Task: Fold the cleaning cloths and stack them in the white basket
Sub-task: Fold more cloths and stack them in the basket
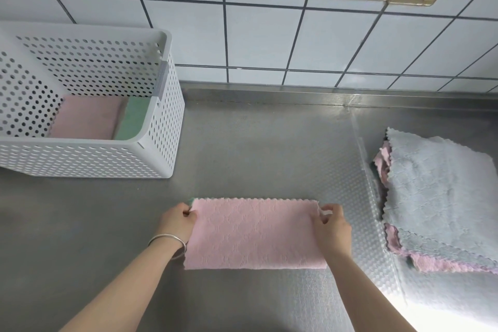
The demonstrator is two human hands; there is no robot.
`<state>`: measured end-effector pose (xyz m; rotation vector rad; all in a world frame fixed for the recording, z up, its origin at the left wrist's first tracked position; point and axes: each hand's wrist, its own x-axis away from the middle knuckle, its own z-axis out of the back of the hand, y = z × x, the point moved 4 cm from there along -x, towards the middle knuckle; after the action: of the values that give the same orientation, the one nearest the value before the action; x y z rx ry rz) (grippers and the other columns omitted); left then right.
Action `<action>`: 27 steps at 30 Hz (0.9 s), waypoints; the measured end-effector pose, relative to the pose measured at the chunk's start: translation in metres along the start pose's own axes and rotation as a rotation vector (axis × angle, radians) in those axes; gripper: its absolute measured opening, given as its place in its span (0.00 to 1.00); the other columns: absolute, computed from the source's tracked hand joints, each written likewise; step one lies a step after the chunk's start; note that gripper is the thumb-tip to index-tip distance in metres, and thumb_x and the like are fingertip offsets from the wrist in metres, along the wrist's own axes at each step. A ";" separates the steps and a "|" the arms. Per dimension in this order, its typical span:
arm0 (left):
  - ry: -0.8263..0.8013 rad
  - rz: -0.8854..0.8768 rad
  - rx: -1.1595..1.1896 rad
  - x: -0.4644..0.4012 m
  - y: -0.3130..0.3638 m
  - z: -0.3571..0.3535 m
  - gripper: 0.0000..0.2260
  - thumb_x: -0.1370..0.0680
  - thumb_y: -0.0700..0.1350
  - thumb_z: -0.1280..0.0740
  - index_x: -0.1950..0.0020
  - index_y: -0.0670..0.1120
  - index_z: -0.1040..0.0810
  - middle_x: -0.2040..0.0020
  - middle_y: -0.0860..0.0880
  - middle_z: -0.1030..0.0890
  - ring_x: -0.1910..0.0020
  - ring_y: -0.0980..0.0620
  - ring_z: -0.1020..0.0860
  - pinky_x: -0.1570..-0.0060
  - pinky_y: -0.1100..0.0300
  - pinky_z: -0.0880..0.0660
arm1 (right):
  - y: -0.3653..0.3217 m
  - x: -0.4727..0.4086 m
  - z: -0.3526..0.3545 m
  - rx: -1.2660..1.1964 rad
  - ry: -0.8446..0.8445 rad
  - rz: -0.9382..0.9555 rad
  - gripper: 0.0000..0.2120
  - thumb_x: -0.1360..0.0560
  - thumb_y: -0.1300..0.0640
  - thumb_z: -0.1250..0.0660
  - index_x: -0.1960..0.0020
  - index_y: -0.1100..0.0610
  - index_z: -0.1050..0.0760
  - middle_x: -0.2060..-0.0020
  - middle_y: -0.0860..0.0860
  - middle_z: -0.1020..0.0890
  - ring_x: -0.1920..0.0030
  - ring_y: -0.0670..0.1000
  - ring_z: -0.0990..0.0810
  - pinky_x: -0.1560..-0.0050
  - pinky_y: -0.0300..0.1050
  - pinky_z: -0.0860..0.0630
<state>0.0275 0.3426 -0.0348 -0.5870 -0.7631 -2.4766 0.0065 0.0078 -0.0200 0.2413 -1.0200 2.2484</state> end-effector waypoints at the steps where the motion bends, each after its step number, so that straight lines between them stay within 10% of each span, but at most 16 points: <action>1: 0.004 0.000 -0.004 0.000 0.000 0.000 0.10 0.22 0.45 0.38 0.45 0.41 0.23 0.51 0.43 0.20 0.57 0.46 0.26 0.58 0.60 0.33 | 0.001 0.000 0.000 0.008 0.007 0.001 0.08 0.23 0.53 0.38 0.47 0.56 0.31 0.63 0.47 0.23 0.59 0.50 0.24 0.60 0.44 0.31; 21: 0.085 0.057 0.267 0.013 -0.011 0.000 0.06 0.22 0.46 0.38 0.48 0.45 0.29 0.54 0.43 0.22 0.56 0.43 0.24 0.56 0.55 0.31 | 0.009 0.014 -0.005 0.131 0.078 0.174 0.08 0.27 0.57 0.36 0.51 0.58 0.33 0.58 0.52 0.24 0.59 0.53 0.25 0.61 0.46 0.28; 27: 0.366 -0.536 -0.149 0.058 0.005 -0.018 0.15 0.28 0.45 0.37 0.42 0.47 0.27 0.44 0.48 0.27 0.48 0.47 0.27 0.50 0.52 0.26 | 0.000 0.050 -0.026 0.557 0.252 0.647 0.17 0.32 0.54 0.39 0.44 0.57 0.28 0.45 0.57 0.21 0.48 0.58 0.23 0.49 0.54 0.24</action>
<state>-0.0199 0.3099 -0.0162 0.0490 -0.6526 -3.0258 -0.0296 0.0517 -0.0170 -0.1704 -0.3336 3.0245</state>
